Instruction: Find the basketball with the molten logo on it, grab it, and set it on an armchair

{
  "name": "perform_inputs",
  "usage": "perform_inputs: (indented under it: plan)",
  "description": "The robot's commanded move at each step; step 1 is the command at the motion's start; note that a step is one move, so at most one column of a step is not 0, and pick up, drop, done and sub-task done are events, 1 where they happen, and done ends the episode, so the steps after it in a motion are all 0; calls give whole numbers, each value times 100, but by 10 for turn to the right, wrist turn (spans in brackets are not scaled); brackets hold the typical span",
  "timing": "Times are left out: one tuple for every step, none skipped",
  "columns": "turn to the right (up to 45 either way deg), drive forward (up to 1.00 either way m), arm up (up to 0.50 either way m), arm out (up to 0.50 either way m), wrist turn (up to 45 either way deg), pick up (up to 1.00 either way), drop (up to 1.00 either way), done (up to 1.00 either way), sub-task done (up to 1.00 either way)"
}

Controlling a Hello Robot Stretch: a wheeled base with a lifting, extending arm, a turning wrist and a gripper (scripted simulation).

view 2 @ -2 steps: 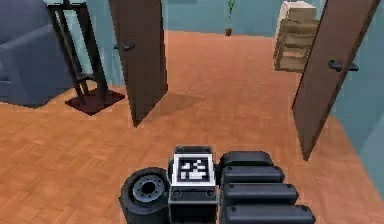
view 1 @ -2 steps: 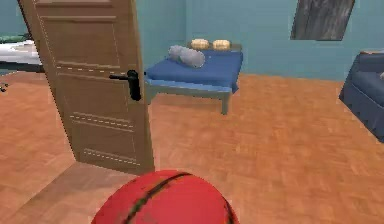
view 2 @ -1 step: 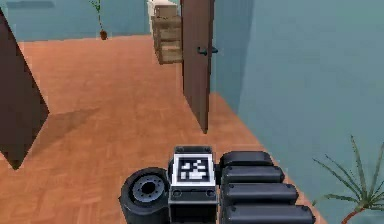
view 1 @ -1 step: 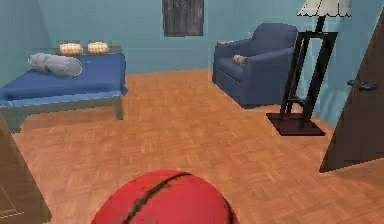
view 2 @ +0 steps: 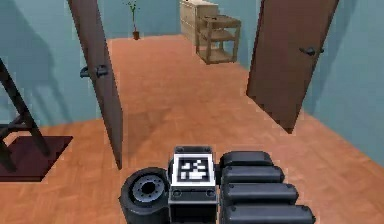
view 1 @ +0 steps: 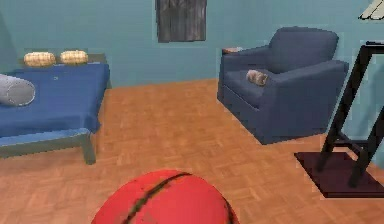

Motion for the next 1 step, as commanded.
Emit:
perform_inputs:
  plan:
    - [30,0,0,0,0,0,0,0,0]
